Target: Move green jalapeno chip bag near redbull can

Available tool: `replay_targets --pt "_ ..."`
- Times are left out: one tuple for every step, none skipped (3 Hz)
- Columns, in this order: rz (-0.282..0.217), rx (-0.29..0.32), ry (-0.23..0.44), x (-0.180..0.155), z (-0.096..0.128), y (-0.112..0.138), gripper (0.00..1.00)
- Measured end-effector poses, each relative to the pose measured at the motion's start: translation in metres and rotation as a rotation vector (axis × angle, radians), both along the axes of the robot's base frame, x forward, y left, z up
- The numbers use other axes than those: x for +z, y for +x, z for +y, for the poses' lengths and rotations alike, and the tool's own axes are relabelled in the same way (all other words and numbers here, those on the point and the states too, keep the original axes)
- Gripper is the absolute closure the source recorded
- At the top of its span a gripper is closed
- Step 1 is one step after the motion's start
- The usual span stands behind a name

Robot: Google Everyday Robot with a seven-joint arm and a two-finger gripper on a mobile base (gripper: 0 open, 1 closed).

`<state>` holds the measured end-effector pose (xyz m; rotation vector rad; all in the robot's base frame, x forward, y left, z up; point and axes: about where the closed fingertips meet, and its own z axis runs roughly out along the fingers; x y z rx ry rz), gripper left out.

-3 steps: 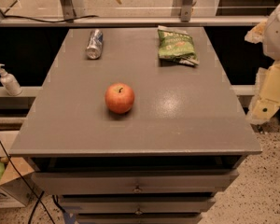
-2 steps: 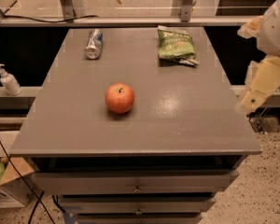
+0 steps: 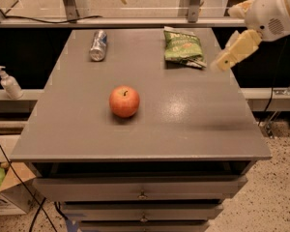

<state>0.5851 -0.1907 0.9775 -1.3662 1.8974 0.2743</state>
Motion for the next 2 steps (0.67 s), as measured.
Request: replay_targets --pt "-0.007 -0.002 0.027 0.0000 -0.0010 0.0111 0.00" --pt "-0.006 -0.001 0.026 -0.0002 -0.0004 0.0103 0.00"
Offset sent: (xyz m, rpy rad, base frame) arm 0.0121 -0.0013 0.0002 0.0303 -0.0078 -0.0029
